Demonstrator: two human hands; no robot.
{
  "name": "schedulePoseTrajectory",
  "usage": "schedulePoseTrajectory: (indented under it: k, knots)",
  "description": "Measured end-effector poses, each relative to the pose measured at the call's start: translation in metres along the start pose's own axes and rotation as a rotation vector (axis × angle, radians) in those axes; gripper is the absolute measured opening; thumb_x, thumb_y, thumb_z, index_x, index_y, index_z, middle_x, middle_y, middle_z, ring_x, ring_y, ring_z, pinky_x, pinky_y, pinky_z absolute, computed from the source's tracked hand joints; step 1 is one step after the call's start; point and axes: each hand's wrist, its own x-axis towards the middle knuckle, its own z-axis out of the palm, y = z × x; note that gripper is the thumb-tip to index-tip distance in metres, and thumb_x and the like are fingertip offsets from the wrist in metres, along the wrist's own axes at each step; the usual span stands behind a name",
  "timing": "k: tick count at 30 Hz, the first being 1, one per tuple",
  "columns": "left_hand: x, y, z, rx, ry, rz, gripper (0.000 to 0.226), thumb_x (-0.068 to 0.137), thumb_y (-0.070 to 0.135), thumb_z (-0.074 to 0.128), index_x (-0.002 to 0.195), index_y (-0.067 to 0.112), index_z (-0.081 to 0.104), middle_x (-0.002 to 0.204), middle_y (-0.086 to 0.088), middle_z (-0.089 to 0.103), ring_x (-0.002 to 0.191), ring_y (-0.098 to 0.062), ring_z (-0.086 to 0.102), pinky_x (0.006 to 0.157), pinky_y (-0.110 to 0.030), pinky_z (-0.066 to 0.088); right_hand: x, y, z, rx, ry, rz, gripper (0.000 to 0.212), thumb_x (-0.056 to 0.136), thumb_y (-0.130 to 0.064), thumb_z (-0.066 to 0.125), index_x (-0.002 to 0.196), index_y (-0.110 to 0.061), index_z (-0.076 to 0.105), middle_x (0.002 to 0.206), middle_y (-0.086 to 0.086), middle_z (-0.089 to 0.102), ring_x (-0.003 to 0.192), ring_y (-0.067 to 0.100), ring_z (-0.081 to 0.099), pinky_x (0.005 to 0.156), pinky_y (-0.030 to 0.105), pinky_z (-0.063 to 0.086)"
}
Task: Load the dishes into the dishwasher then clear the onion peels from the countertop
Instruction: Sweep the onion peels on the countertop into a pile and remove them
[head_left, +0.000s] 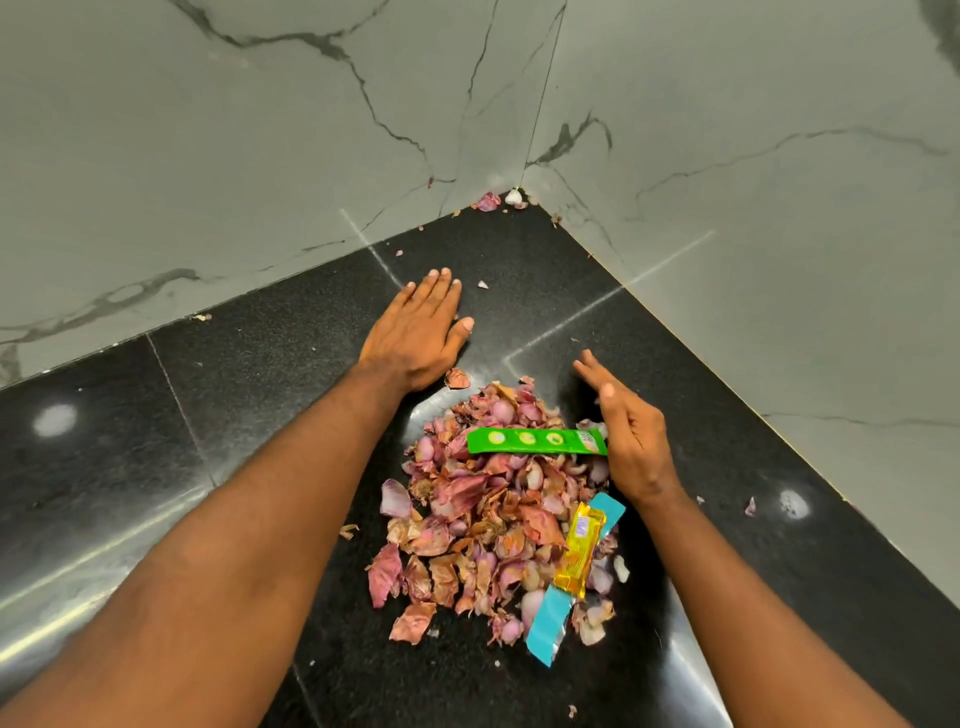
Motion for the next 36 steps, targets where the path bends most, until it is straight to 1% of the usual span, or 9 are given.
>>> schedulePoseTrajectory:
  k: [5, 11, 14, 17, 21, 26, 30, 33, 36]
  knots:
    - [-0.027, 0.030, -0.001, -0.057, -0.062, 0.201, 0.064, 0.110, 0.048, 0.007, 0.166, 0.017, 0.005, 0.173, -0.001, -0.001, 0.159, -0.014, -0.004, 0.129, -0.034, -0.003, 0.002, 0.004, 0.002, -0.046, 0.019, -0.020, 0.047, 0.109, -0.037, 0.038, 0.142, -0.014, 0.063, 0.149, -0.005, 0.058, 0.140, 0.004, 0.051, 0.119, 0.036, 0.041]
    - [-0.066, 0.067, 0.002, -0.449, -0.064, 0.217, 0.056, 0.109, 0.040, 0.017, 0.153, 0.028, 0.050, 0.165, 0.010, 0.035, 0.154, -0.005, 0.025, 0.128, -0.028, 0.013, 0.004, 0.006, 0.003, -0.025, 0.032, -0.027, 0.044, 0.109, -0.034, 0.040, 0.139, -0.014, 0.066, 0.143, -0.005, 0.063, 0.136, 0.004, 0.055, 0.118, 0.035, 0.043]
    - [-0.086, 0.071, 0.000, -0.592, -0.078, 0.173, 0.051, 0.111, 0.034, 0.021, 0.143, 0.035, 0.060, 0.155, 0.012, 0.051, 0.145, -0.003, 0.040, 0.124, -0.027, 0.024, 0.005, 0.009, 0.002, -0.028, 0.009, -0.019, 0.045, 0.109, -0.037, 0.039, 0.139, -0.017, 0.066, 0.142, -0.004, 0.064, 0.135, 0.004, 0.056, 0.117, 0.034, 0.044]
    - [-0.104, 0.069, 0.001, -0.646, -0.114, 0.142, 0.052, 0.109, 0.036, 0.018, 0.141, 0.043, 0.058, 0.142, 0.010, 0.063, 0.132, -0.010, 0.054, 0.116, -0.036, 0.038, 0.005, 0.010, 0.002, -0.137, -0.065, -0.041, 0.049, 0.107, -0.044, 0.035, 0.141, -0.024, 0.064, 0.145, -0.007, 0.062, 0.138, 0.003, 0.052, 0.122, 0.033, 0.035]
    - [-0.134, 0.075, 0.001, -0.833, -0.144, 0.070, 0.048, 0.111, 0.036, 0.023, 0.134, 0.040, 0.065, 0.132, 0.012, 0.069, 0.123, -0.005, 0.061, 0.113, -0.041, 0.044, 0.000, 0.002, 0.008, -0.284, -0.190, -0.068, 0.051, 0.106, -0.043, 0.030, 0.143, -0.028, 0.062, 0.154, -0.007, 0.054, 0.145, 0.008, 0.042, 0.125, 0.036, 0.025]
    - [-0.177, 0.089, -0.009, -0.922, -0.086, -0.014, 0.046, 0.108, 0.043, 0.030, 0.130, 0.036, 0.070, 0.130, 0.014, 0.069, 0.121, 0.003, 0.060, 0.109, -0.024, 0.043, -0.036, -0.018, 0.023, -0.126, -0.197, -0.020, 0.045, 0.106, -0.038, 0.034, 0.129, -0.032, 0.072, 0.137, -0.011, 0.067, 0.130, 0.003, 0.054, 0.117, 0.038, 0.036]
    - [-0.201, 0.090, -0.010, -0.980, -0.072, -0.092, 0.045, 0.107, 0.047, 0.033, 0.128, 0.036, 0.072, 0.127, 0.015, 0.071, 0.120, 0.003, 0.062, 0.112, -0.029, 0.044, -0.086, -0.030, 0.030, -0.005, -0.165, 0.070, 0.043, 0.105, -0.039, 0.036, 0.121, -0.039, 0.076, 0.122, -0.017, 0.071, 0.120, 0.001, 0.059, 0.111, 0.035, 0.042]
    - [-0.213, 0.078, -0.021, -0.947, -0.104, -0.094, 0.047, 0.109, 0.049, 0.032, 0.132, 0.035, 0.070, 0.132, 0.013, 0.069, 0.124, 0.001, 0.061, 0.115, -0.030, 0.043, -0.102, -0.032, 0.024, 0.041, -0.192, 0.078, 0.042, 0.105, -0.039, 0.036, 0.126, -0.044, 0.072, 0.127, -0.019, 0.070, 0.122, -0.001, 0.059, 0.113, 0.032, 0.041]
    - [-0.226, 0.065, -0.025, -0.868, -0.158, -0.087, 0.052, 0.105, 0.065, 0.027, 0.136, 0.045, 0.064, 0.139, 0.013, 0.065, 0.129, -0.002, 0.058, 0.116, -0.037, 0.042, -0.113, -0.033, 0.011, 0.084, -0.231, 0.137, 0.042, 0.105, -0.048, 0.036, 0.134, -0.046, 0.066, 0.136, -0.016, 0.067, 0.130, 0.004, 0.059, 0.117, 0.041, 0.042]
